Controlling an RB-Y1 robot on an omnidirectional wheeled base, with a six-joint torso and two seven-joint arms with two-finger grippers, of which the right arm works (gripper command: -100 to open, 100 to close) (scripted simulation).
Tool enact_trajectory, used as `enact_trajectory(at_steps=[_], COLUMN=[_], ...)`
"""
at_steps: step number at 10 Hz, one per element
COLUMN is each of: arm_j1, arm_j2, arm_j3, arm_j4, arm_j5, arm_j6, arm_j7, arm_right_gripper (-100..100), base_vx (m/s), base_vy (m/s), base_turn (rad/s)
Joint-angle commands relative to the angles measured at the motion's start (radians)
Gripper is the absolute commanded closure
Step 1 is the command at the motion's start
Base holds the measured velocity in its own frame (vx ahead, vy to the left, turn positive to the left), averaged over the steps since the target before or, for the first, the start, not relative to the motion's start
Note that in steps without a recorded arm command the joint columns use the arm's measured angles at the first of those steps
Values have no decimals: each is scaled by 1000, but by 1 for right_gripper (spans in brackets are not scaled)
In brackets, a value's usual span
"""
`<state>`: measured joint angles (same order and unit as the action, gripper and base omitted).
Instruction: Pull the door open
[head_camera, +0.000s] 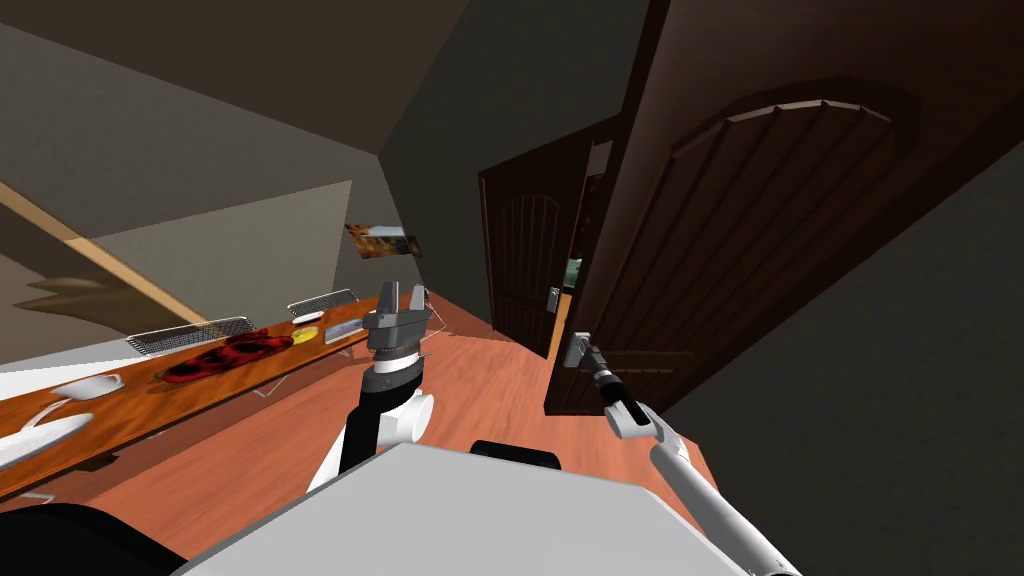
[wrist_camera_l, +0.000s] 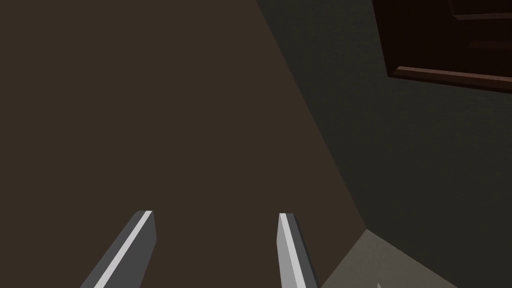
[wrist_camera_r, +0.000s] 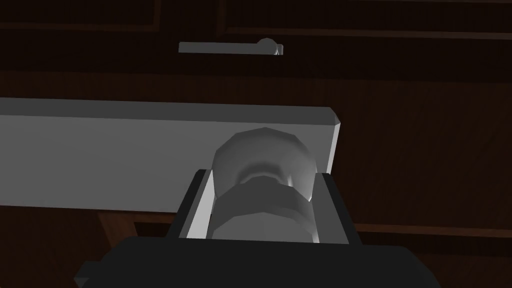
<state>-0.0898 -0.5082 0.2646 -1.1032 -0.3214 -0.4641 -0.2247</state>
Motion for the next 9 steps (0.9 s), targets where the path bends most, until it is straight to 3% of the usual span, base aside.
enact_trajectory(at_steps=[1, 4, 5, 6, 7, 9], arm_j1=[13, 33, 32, 48, 51, 68], arm_j2=[-22, -61, -53, -79, -87, -125], arm_j3=[25, 61, 55, 79, 85, 112], arm_j4=[-12, -37, -32, -41, -44, -57], arm_j5=[-5, -12, -10, -15, -17, -25], arm_j6=[-15, -36, -29, -52, -59, -91], arm_j7=[-17, -42, -36, -52, -56, -77], arm_right_gripper=[100, 100, 100, 100, 100, 100], base_vx=[-203, -183, -72, -130, -173, -188], base_vy=[-109, -115, -49, -80, -93, -113], base_turn=[101, 91, 25, 113, 123, 121])
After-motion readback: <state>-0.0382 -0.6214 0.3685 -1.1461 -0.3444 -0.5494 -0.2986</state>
